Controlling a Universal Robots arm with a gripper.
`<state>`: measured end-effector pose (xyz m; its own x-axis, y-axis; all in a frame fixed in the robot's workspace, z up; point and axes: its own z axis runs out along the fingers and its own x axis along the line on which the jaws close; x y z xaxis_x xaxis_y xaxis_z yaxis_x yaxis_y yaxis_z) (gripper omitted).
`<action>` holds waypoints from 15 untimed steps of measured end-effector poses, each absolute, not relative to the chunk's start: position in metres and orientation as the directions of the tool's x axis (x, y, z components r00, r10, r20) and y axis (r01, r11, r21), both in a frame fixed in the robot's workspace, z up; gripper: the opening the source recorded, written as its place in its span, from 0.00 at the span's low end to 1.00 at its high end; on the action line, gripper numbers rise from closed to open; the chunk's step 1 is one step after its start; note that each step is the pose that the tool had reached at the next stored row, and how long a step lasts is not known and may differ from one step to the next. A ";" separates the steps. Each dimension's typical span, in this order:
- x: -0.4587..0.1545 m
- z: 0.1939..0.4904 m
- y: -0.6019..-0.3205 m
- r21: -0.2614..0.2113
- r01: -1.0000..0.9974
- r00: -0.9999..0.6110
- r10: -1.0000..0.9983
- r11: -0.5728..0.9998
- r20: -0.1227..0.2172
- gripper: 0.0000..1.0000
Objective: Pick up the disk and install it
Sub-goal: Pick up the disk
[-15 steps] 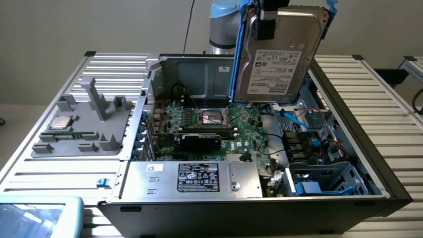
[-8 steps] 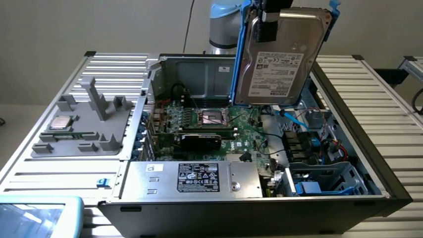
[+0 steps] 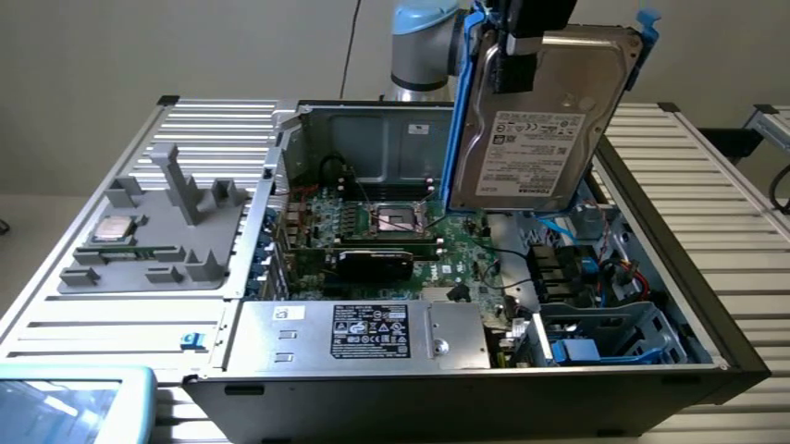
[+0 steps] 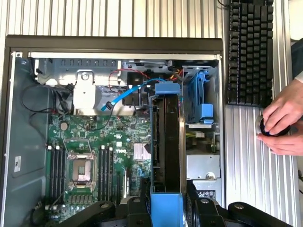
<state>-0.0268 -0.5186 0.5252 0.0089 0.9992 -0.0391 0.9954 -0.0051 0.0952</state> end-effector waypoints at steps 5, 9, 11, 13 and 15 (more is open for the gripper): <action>-0.022 0.525 -0.532 0.096 0.995 0.009 0.999 -0.005 -0.039 0.37; -0.017 0.525 -0.542 0.096 0.995 0.009 0.999 -0.005 -0.039 0.37; -0.014 0.525 -0.547 0.096 0.995 0.009 0.999 -0.005 -0.039 0.37; -0.011 0.525 -0.551 0.096 0.995 0.009 0.999 -0.005 -0.039 0.37; -0.007 0.525 -0.555 0.096 0.995 0.009 0.999 -0.005 -0.039 0.37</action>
